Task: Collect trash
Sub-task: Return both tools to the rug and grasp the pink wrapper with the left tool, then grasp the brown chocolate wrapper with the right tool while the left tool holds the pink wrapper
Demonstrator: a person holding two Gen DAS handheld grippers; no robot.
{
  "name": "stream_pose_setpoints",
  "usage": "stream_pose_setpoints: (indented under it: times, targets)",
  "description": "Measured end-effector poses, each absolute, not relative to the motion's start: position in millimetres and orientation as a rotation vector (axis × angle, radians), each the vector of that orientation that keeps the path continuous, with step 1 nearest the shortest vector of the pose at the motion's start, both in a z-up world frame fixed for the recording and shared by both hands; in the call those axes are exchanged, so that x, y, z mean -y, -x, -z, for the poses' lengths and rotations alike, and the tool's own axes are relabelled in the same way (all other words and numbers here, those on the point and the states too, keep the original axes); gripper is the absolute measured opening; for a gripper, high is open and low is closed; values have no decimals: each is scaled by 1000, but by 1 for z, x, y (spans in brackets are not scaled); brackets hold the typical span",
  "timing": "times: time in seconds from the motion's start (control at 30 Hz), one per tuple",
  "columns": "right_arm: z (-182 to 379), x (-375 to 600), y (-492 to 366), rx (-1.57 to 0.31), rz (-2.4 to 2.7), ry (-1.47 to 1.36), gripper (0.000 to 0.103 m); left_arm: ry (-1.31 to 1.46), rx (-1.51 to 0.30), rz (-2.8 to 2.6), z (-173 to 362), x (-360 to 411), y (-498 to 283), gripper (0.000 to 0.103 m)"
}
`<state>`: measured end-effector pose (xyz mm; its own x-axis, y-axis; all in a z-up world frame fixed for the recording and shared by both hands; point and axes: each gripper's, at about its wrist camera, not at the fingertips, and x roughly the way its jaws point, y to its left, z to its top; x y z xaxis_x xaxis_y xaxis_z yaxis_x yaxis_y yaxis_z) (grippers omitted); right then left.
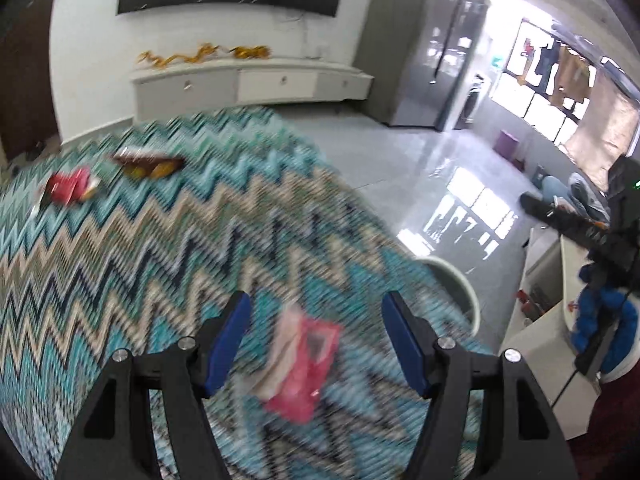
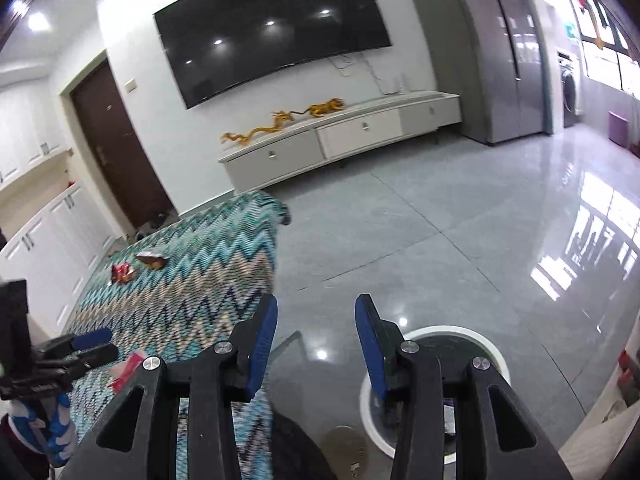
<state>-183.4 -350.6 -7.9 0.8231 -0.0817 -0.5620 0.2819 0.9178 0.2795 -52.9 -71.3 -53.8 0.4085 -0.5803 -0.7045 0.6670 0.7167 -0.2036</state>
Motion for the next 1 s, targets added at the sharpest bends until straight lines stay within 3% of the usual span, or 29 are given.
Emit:
stream_pose_setpoints:
  times: [0.17,0.23,0.3,0.47,1.0]
  targets:
    - [5,330,169,-594,166,-331,38,-125,-889,786,78,62,53,66]
    - [4,322,161,-602,155,-317,38,-135,-908,792,86,65,54,56]
    - [3,314,154,-610,146,-302,38,-144,-939,808,94,69,53,36]
    - [3,298,135,-638,116,-266,38,-95,-933,832,97,61,46,19]
    - [4,188,-22,-763,-178,-87,38,128,-841,683,83,-32,-21,18]
